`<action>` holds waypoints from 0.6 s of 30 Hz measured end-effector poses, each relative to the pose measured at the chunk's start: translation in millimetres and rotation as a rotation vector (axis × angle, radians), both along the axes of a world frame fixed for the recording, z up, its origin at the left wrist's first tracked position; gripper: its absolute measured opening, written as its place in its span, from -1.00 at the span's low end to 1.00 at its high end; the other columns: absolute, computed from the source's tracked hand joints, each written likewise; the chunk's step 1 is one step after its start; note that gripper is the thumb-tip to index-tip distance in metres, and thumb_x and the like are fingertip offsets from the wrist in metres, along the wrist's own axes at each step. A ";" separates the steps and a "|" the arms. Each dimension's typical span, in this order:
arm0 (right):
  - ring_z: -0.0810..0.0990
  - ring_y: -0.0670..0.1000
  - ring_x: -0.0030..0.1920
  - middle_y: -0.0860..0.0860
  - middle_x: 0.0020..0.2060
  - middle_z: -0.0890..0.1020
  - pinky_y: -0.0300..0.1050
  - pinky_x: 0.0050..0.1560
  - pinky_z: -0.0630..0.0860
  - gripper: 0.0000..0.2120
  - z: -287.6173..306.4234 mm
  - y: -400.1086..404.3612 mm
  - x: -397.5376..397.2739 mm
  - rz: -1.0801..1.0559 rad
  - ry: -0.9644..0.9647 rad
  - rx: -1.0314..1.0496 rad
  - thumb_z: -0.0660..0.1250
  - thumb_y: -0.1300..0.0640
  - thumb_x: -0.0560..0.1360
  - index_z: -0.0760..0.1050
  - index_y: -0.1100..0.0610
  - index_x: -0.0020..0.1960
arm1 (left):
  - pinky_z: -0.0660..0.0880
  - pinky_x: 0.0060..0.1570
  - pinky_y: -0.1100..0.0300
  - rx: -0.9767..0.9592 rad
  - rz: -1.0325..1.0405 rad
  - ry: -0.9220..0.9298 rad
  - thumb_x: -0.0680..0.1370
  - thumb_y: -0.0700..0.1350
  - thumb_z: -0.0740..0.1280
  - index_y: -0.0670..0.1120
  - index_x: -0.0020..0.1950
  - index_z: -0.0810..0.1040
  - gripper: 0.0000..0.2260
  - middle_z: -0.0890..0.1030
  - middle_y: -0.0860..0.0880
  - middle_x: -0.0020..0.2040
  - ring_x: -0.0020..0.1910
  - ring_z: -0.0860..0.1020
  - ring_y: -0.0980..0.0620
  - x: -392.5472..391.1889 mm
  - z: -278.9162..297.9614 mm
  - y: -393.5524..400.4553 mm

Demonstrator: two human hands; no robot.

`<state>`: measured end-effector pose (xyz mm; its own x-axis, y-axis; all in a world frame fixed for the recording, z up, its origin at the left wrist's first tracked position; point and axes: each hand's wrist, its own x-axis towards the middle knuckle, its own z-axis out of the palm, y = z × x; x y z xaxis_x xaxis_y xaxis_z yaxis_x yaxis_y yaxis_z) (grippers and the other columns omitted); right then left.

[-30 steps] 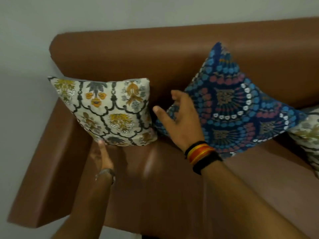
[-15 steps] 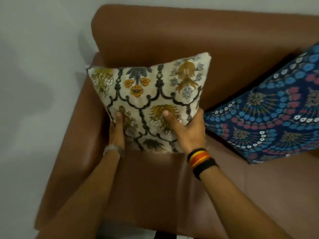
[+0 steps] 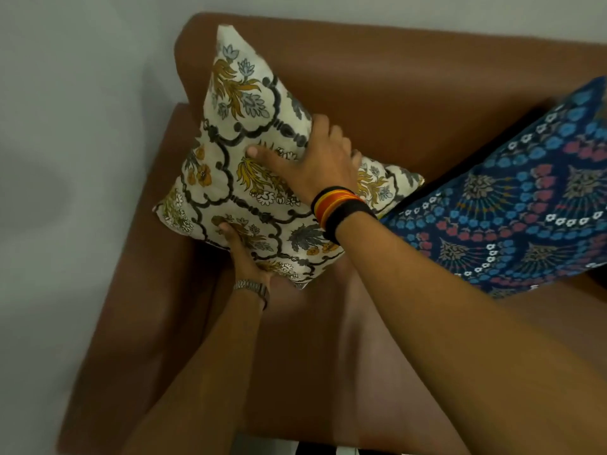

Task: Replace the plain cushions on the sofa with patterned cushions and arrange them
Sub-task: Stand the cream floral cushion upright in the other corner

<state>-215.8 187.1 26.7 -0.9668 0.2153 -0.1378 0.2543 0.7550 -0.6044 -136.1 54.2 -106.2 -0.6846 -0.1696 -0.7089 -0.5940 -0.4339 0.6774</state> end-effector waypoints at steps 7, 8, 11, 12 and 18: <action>0.34 0.22 0.60 0.14 0.57 0.40 0.47 0.62 0.07 0.20 -11.3 11.8 3.2 0.002 -0.046 -0.028 0.25 -0.69 0.31 0.16 0.09 0.68 | 0.36 0.41 -0.42 0.054 0.098 0.020 -0.32 0.67 0.37 0.09 0.70 0.16 0.62 0.31 -0.12 0.65 0.59 0.33 -0.26 1.5 24.4 4.6; 0.32 0.21 0.61 0.14 0.58 0.39 0.47 0.62 0.06 0.21 -12.3 12.6 4.1 0.006 -0.039 -0.030 0.26 -0.69 0.31 0.15 0.09 0.68 | 0.36 0.42 -0.42 0.065 0.100 0.014 -0.31 0.67 0.37 0.09 0.70 0.16 0.62 0.31 -0.12 0.65 0.59 0.33 -0.26 1.3 23.1 5.4; 0.33 0.22 0.60 0.14 0.57 0.39 0.47 0.61 0.08 0.21 -14.3 17.3 6.5 -0.009 -0.015 -0.037 0.26 -0.68 0.31 0.15 0.08 0.68 | 0.36 0.43 -0.45 0.080 0.089 0.014 -0.23 0.70 0.37 0.10 0.72 0.15 0.56 0.31 -0.10 0.66 0.59 0.34 -0.25 -2.5 18.0 6.2; 0.33 0.23 0.60 0.14 0.57 0.40 0.47 0.61 0.09 0.20 -14.3 19.3 6.2 -0.018 -0.010 -0.042 0.26 -0.68 0.31 0.16 0.09 0.68 | 0.36 0.43 -0.45 0.087 0.079 0.025 -0.19 0.71 0.37 0.12 0.72 0.15 0.53 0.31 -0.10 0.67 0.58 0.35 -0.24 -5.7 15.7 4.9; 0.37 0.22 0.55 0.11 0.51 0.44 0.45 0.57 0.19 0.18 -13.5 17.9 -3.4 -0.007 0.014 -0.104 0.31 -0.66 0.30 0.21 0.09 0.64 | 0.38 0.38 -0.50 0.057 0.088 0.065 -0.03 0.72 0.35 0.17 0.71 0.17 0.37 0.33 -0.07 0.66 0.57 0.38 -0.23 -22.3 -1.8 -10.6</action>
